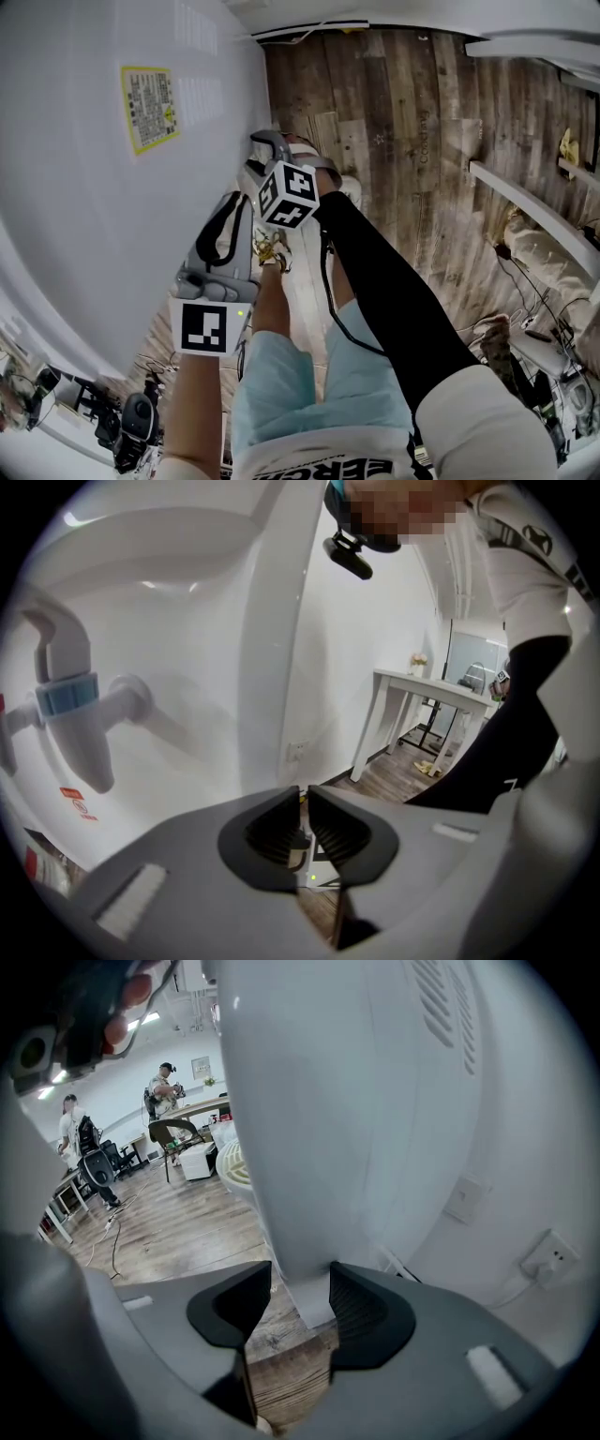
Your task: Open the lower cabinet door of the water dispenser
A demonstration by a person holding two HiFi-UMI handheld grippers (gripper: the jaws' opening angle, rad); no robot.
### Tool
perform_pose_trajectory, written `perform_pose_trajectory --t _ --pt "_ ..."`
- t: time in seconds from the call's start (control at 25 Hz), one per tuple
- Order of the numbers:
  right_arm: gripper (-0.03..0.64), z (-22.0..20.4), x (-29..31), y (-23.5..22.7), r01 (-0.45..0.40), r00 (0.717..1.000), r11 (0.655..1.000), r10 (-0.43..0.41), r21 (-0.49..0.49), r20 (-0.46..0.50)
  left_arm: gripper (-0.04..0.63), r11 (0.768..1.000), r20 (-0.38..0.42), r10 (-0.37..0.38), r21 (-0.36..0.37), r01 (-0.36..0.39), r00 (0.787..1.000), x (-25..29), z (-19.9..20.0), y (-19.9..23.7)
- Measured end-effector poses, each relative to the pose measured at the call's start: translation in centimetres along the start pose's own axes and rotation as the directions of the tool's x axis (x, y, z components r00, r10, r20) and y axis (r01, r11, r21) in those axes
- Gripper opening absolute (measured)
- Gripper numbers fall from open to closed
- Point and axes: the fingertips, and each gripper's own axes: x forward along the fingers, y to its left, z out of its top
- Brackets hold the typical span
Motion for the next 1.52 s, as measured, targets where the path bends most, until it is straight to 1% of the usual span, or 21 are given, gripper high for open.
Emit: perform_pose_trajectory --t 0.2,0.44,0.64,0.96,1.36,1.52 --pt "0.190 0.0 0.0 -0.1 0.016 1.000 1.000 -0.016 0.015 -0.005 0.057 1.000 0.012 0.002 -0.018 -0.002 1.000 -0.1 0.0 0.2" --pt "0.191 -0.2 0.2 -0.1 0.026 1.000 1.000 -0.026 0.016 -0.014 0.057 1.000 0.017 0.007 -0.022 -0.007 1.000 -0.4 -0.2 0.5" --pt "0.192 -0.3 0.3 0.1 0.035 0.999 0.999 -0.034 0.002 -0.022 0.057 1.000 0.017 0.007 -0.016 -0.007 1.000 -0.7 -0.5 0.7" --pt "0.192 -0.1 0.2 0.2 0.052 0.998 0.998 -0.051 0.018 -0.038 0.057 1.000 0.034 0.004 -0.005 -0.004 0.999 -1.2 -0.1 0.7" --pt "0.192 -0.4 0.4 0.2 0.071 0.995 0.997 -0.068 0.038 -0.070 0.057 1.000 0.023 -0.008 0.010 0.008 1.000 -2.1 -0.4 0.7" --pt "0.192 -0.7 0.5 1.6 0.055 0.995 0.998 -0.052 0.029 -0.088 0.057 0.998 0.057 0.000 0.058 -0.003 0.998 -2.9 -0.1 1.5"
